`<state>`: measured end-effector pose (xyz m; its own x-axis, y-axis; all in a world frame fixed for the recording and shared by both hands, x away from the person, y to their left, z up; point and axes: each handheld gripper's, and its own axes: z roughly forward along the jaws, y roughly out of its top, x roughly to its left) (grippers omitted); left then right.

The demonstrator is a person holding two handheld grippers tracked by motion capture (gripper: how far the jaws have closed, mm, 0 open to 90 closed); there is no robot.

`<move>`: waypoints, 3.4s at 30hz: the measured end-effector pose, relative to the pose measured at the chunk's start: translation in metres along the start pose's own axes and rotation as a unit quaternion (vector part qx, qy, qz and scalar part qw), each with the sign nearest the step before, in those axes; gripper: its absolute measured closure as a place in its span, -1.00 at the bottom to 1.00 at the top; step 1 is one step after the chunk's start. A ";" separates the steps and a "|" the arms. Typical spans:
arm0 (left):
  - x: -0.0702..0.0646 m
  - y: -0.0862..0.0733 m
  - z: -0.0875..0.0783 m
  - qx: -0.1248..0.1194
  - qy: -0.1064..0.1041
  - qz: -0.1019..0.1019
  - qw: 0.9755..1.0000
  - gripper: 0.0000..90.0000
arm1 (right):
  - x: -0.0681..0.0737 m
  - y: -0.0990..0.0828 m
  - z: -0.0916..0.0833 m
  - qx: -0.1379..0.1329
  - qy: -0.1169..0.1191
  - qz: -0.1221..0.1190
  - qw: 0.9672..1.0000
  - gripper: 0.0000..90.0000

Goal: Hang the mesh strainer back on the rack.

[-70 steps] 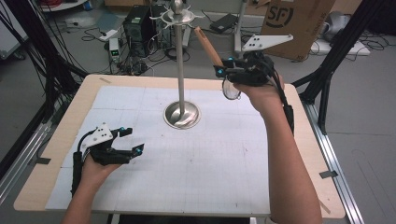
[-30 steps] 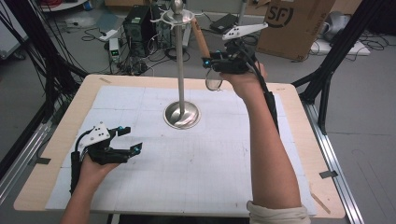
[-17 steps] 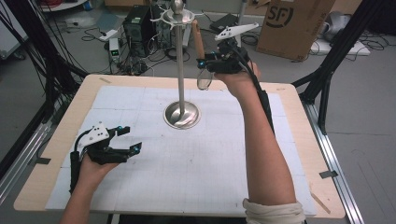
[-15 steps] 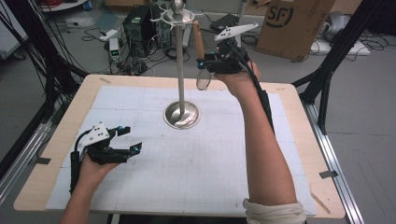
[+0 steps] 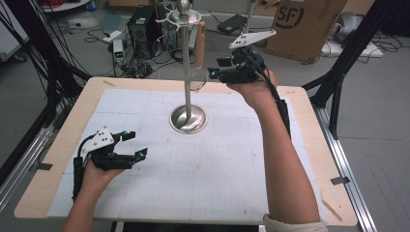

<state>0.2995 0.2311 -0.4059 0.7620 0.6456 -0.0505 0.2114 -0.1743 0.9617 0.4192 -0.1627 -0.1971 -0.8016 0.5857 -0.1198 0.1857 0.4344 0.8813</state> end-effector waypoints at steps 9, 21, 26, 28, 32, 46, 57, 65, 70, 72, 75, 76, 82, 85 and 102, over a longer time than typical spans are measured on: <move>-0.001 0.001 0.000 -0.001 -0.002 -0.004 1.000 -0.54 | 0.002 -0.013 -0.007 0.005 -0.005 -0.008 1.000 -0.05; -0.002 0.001 0.001 0.001 -0.003 -0.003 1.000 -0.54 | 0.005 -0.032 -0.012 0.008 -0.006 -0.014 1.000 -0.18; -0.002 0.001 0.000 -0.001 -0.004 -0.004 1.000 -0.54 | 0.006 -0.042 -0.016 0.001 -0.002 -0.009 1.000 -0.21; -0.002 0.001 0.000 -0.001 -0.004 -0.005 1.000 -0.54 | 0.006 -0.047 -0.018 0.000 -0.002 -0.009 1.000 -0.22; -0.003 0.001 0.002 0.004 -0.006 -0.002 1.000 -0.54 | 0.005 -0.058 -0.022 -0.006 -0.002 0.002 1.000 -0.25; -0.004 0.001 0.003 0.003 -0.010 0.000 1.000 -0.54 | 0.001 -0.101 -0.026 -0.018 0.001 0.042 0.999 -0.35; -0.005 0.001 0.003 0.003 -0.010 -0.002 1.000 -0.54 | 0.009 -0.134 -0.029 -0.020 0.003 0.053 0.998 -0.42; -0.005 0.001 0.004 0.003 -0.012 -0.004 1.000 -0.54 | 0.019 -0.152 -0.032 -0.022 0.008 0.063 0.998 -0.45; -0.003 -0.001 0.006 0.008 -0.012 -0.006 1.000 -0.54 | 0.025 -0.165 -0.034 -0.031 0.014 0.065 0.997 -0.48; -0.003 -0.001 0.006 0.004 -0.012 -0.007 1.000 -0.54 | 0.026 -0.169 -0.035 -0.025 0.014 0.067 0.997 -0.51; -0.002 0.000 0.006 0.001 -0.011 -0.010 1.000 -0.54 | 0.028 -0.176 -0.035 -0.023 0.017 0.071 0.997 -0.52; -0.001 0.000 0.005 0.001 -0.012 -0.012 1.000 -0.54 | 0.029 -0.178 -0.035 -0.023 0.017 0.072 0.997 -0.52; -0.001 0.000 0.004 -0.003 -0.009 -0.014 1.000 -0.54 | 0.036 -0.195 -0.036 -0.016 0.021 0.070 0.997 -0.53; -0.001 0.001 0.004 -0.002 -0.010 -0.012 1.000 -0.54 | 0.037 -0.202 -0.036 -0.007 0.018 0.062 0.998 -0.53; -0.002 0.001 0.003 0.000 -0.010 -0.010 1.000 -0.54 | 0.038 -0.212 -0.031 0.012 0.012 0.062 0.998 -0.53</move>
<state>0.3003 0.2273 -0.4058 0.7697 0.6340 -0.0748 0.2260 -0.1610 0.9607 0.3318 -0.2543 -0.3741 -0.7856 0.6187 0.0006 0.2974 0.3768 0.8772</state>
